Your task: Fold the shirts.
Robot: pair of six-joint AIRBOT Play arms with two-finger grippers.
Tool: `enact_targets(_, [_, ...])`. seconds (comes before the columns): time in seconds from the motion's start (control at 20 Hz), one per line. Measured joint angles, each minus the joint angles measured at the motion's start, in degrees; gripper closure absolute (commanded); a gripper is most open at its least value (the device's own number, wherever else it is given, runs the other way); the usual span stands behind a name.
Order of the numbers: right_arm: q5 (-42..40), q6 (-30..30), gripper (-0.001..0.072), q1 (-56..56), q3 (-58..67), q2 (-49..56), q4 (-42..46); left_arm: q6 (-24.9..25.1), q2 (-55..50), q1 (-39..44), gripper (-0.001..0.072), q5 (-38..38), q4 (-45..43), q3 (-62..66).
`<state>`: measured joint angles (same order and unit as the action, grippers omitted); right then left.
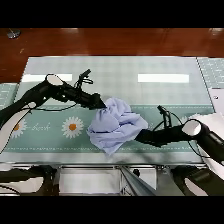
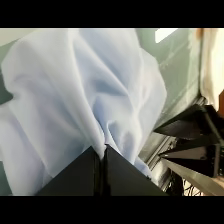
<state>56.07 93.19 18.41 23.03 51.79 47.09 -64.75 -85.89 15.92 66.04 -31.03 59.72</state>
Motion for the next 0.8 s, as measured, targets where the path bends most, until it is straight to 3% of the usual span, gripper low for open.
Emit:
enact_targets(0.4, [-8.11,-5.03,0.0092,3.98,2.75,9.84,-11.21,2.29,-0.35,-0.72,0.0685,1.36,0.96,0.81])
enact_targets(0.45, [-8.55,-5.16,0.0118,4.04,3.39,10.86,-11.52,2.36,-0.35,-0.72,0.0685,1.33,0.98,0.83])
enact_targets(0.5, [-9.11,-5.35,0.0278,4.11,4.04,11.91,-11.82,2.43,-0.35,-0.72,0.0685,1.22,0.98,0.83])
enact_targets(0.55, [-9.64,-5.62,0.0538,4.17,4.85,13.0,-12.02,2.45,-0.33,-0.76,0.0685,0.87,0.98,0.85])
enact_targets(0.6, [-10.03,-6.1,0.0691,4.22,5.66,13.92,-12.17,2.45,-0.22,-0.79,0.0685,0.5,0.98,0.92])
enact_targets(0.8, [-8.28,-10.91,0.0691,3.26,12.17,15.8,-11.32,2.49,2.1,-1.7,0.0685,-0.28,0.98,3.69])
